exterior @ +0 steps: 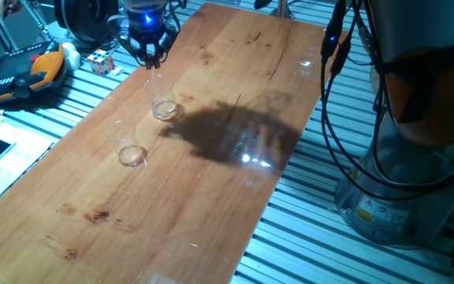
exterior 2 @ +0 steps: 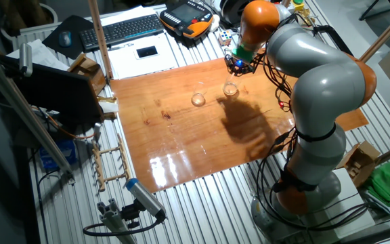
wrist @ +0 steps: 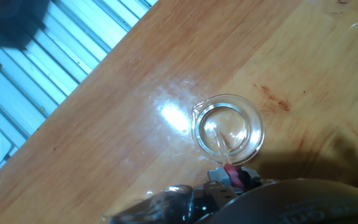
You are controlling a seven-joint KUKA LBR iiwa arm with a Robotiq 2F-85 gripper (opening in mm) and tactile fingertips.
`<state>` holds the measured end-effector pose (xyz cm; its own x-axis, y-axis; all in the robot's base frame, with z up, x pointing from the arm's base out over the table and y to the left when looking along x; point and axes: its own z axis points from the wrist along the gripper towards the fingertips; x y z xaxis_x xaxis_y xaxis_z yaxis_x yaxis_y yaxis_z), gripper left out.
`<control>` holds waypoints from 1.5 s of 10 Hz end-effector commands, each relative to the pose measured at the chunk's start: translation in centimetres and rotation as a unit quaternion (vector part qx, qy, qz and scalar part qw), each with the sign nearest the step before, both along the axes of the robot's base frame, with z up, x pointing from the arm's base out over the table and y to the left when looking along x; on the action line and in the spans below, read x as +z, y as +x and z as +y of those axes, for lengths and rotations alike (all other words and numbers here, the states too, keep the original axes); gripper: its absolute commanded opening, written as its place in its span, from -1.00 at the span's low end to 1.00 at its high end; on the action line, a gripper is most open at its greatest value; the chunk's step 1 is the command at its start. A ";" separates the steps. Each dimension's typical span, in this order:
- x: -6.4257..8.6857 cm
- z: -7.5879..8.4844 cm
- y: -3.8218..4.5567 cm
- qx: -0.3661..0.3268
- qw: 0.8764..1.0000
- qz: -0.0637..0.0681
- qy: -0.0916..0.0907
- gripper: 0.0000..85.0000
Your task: Transfer liquid using a dropper
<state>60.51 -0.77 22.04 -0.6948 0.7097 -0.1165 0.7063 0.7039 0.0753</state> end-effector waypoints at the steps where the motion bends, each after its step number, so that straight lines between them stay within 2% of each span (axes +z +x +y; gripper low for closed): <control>1: 0.3 0.1 -0.08 0.002 1.000 0.000 -0.002 -0.58; 7: 0.7 0.3 -0.14 0.004 1.000 -0.001 -0.004 -0.65; 15: 0.5 0.1 -0.21 0.004 1.000 0.005 -0.004 -0.53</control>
<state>60.30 -0.65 22.48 -0.7018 0.7029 -0.1157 0.7012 0.7102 0.0620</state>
